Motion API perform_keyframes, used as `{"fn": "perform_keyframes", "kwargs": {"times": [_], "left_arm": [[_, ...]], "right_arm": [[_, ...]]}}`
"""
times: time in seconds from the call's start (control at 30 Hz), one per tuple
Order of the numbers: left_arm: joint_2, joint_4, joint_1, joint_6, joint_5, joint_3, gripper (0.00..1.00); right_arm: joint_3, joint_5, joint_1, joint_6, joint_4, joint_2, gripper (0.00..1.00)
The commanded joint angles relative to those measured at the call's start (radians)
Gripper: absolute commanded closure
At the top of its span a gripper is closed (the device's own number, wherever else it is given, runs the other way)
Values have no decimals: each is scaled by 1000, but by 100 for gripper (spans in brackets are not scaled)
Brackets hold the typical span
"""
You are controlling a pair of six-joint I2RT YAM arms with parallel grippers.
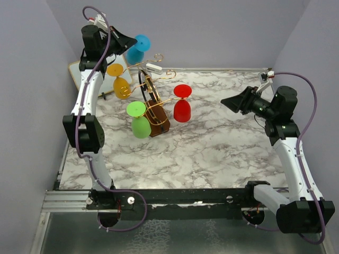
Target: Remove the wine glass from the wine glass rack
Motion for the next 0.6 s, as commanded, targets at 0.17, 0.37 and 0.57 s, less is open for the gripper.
{"fn": "perform_keyframes", "kwargs": {"times": [0.17, 0.37, 0.57], "left_arm": [[-518, 334, -5, 191, 3, -346, 100], [-688, 524, -5, 47, 203, -473, 100], [-782, 1147, -9, -451, 382, -662, 100]], "right_arm": [[143, -273, 3, -24, 28, 41, 52], [237, -413, 36, 29, 78, 102, 54], [251, -584, 83, 253, 380, 164, 53]]}}
